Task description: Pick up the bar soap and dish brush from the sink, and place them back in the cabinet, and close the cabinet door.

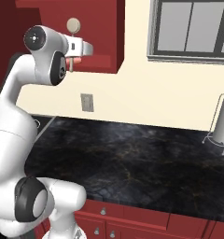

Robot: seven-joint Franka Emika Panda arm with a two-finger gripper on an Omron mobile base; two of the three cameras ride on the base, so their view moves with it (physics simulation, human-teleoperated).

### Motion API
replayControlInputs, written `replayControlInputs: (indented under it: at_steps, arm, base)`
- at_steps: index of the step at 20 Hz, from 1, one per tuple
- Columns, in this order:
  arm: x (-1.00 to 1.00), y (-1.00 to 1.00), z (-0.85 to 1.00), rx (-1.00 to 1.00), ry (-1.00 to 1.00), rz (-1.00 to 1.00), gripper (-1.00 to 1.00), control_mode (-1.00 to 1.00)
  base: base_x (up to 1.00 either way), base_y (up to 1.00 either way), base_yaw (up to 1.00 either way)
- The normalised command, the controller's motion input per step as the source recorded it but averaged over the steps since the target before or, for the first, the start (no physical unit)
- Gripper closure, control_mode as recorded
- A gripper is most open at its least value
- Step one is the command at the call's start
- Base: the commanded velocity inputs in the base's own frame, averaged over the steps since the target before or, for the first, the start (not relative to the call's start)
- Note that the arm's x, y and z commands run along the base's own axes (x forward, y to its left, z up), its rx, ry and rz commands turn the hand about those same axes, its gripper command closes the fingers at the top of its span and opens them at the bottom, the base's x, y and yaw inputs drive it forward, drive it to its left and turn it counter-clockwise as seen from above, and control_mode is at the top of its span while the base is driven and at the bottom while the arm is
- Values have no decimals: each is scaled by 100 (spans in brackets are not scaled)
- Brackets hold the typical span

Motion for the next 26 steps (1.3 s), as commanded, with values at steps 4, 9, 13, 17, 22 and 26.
replayControlInputs:
  at_steps: [4,9,13,17,22,26]
  arm:
    - [17,18,0,0,6,0,100,-100]
    - [24,11,0,0,3,0,100,-100]
    - [31,2,0,0,2,0,100,-100]
    - [32,0,0,0,3,0,100,-100]
    - [37,0,0,0,2,0,100,-100]
    - [37,0,0,0,1,0,100,-100]
  base:
    - [0,0,0]
    - [0,0,0]
    - [0,0,0]
    - [0,0,0]
    - [0,0,0]
    - [0,0,0]
